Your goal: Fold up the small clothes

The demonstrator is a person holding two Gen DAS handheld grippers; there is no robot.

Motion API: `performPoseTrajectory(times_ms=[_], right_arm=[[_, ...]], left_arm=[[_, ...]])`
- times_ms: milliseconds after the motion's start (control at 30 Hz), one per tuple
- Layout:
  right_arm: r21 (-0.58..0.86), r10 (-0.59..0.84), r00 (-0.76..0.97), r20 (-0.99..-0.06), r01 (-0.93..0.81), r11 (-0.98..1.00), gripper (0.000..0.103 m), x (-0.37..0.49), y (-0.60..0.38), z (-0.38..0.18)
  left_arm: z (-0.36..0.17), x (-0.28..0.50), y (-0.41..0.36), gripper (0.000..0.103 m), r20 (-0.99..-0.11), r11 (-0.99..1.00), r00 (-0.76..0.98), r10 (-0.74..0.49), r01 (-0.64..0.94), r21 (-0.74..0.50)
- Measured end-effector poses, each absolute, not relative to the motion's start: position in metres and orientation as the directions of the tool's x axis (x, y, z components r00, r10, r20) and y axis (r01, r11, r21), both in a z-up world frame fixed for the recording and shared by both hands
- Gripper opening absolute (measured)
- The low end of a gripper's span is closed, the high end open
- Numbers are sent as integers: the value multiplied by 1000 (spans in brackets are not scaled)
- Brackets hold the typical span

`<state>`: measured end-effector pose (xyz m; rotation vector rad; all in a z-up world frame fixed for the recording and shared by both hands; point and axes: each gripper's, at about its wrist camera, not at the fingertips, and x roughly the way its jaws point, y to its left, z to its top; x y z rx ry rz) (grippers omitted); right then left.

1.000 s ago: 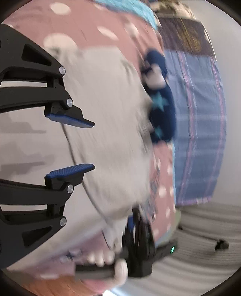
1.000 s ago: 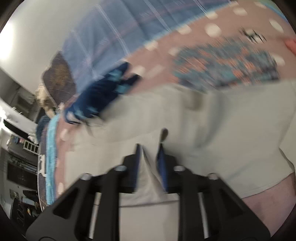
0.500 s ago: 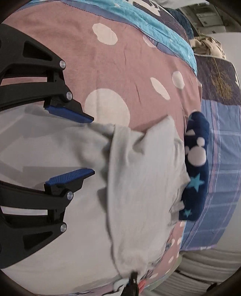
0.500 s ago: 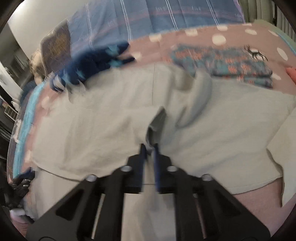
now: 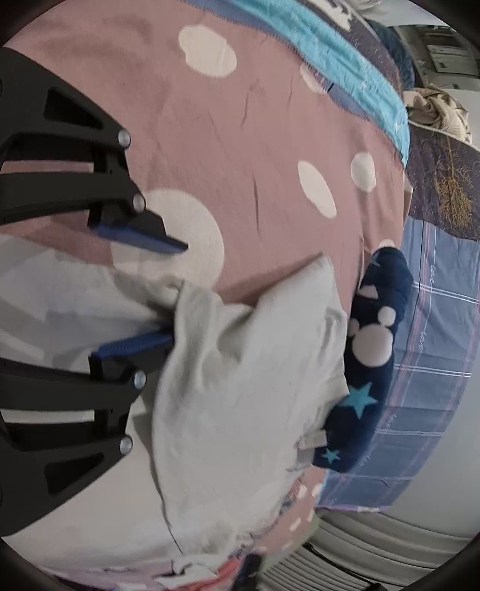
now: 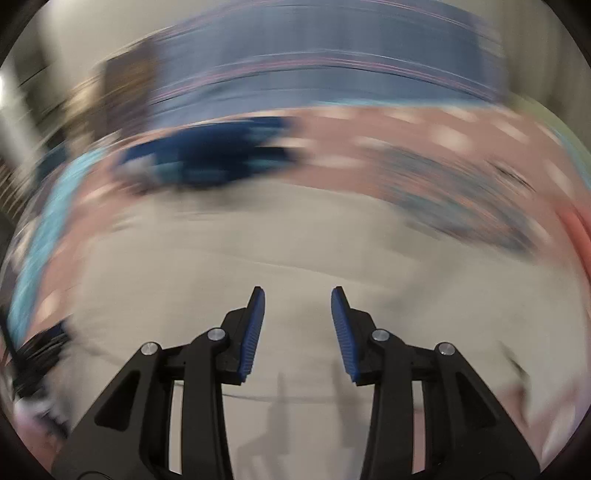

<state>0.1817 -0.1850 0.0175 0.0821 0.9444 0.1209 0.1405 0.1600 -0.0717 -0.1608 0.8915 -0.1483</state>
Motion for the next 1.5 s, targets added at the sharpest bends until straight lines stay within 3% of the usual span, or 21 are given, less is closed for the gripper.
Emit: performPoseTrajectory(times_ms=[67, 267, 467, 600, 633, 700, 733, 867, 1000, 1100, 1133, 1200, 1300, 1367, 1467, 1500], right_arm=[[108, 213, 553, -805, -215, 971, 39, 206, -120, 26], [-29, 212, 459, -863, -463, 886, 37, 273, 46, 17], [-98, 128, 388, -913, -513, 853, 36, 313, 124, -27], [-172, 58, 377, -924, -548, 818, 47, 334, 158, -60], [-199, 31, 373, -927, -561, 804, 38, 335, 165, -69], [-246, 3, 394, -919, -580, 776, 2, 335, 172, -77], [-266, -1, 424, -906, -567, 780, 2, 337, 175, -73], [-31, 176, 441, -880, -424, 905, 1, 362, 147, -40], [100, 308, 424, -852, -445, 890, 0, 372, 135, -44], [144, 305, 406, -861, -382, 913, 16, 368, 119, -46], [166, 329, 418, -847, -380, 910, 24, 362, 110, -38], [138, 344, 485, -804, -411, 901, 31, 340, 86, -16], [103, 361, 533, -765, -452, 886, 32, 299, 45, 2], [182, 410, 510, -756, -437, 881, 32, 263, 0, 0], [256, 407, 469, -784, -353, 900, 31, 225, -50, -25], [282, 390, 442, -808, -291, 914, 29, 213, -71, -46]], left_arm=[[-73, 140, 160, 32, -748, 969, 622, -229, 70, -238], [-80, 133, 170, 27, -699, 937, 648, -301, 66, -342], [-82, 136, 170, 25, -703, 934, 643, -305, 60, -351], [-82, 135, 171, 21, -701, 933, 644, -307, 60, -354], [-83, 135, 173, 12, -698, 930, 645, -312, 58, -362], [-82, 133, 177, 9, -687, 925, 653, -318, 54, -377], [-79, 130, 180, 8, -680, 926, 667, -305, 39, -376], [-74, 113, 199, 4, -670, 931, 700, -248, -18, -364], [-89, 118, 216, 0, -715, 917, 657, -238, -91, -389], [-87, 117, 220, 0, -702, 909, 664, -256, -83, -409], [-86, 117, 218, 0, -701, 913, 667, -255, -74, -402], [-84, 116, 214, 0, -697, 919, 672, -251, -60, -389], [-75, 108, 213, 0, -653, 917, 710, -265, -24, -398], [-64, 102, 210, 0, -601, 917, 750, -276, 19, -398], [-41, 92, 191, 7, -511, 911, 790, -338, 140, -388], [-38, 94, 182, 17, -513, 911, 782, -354, 164, -378]])
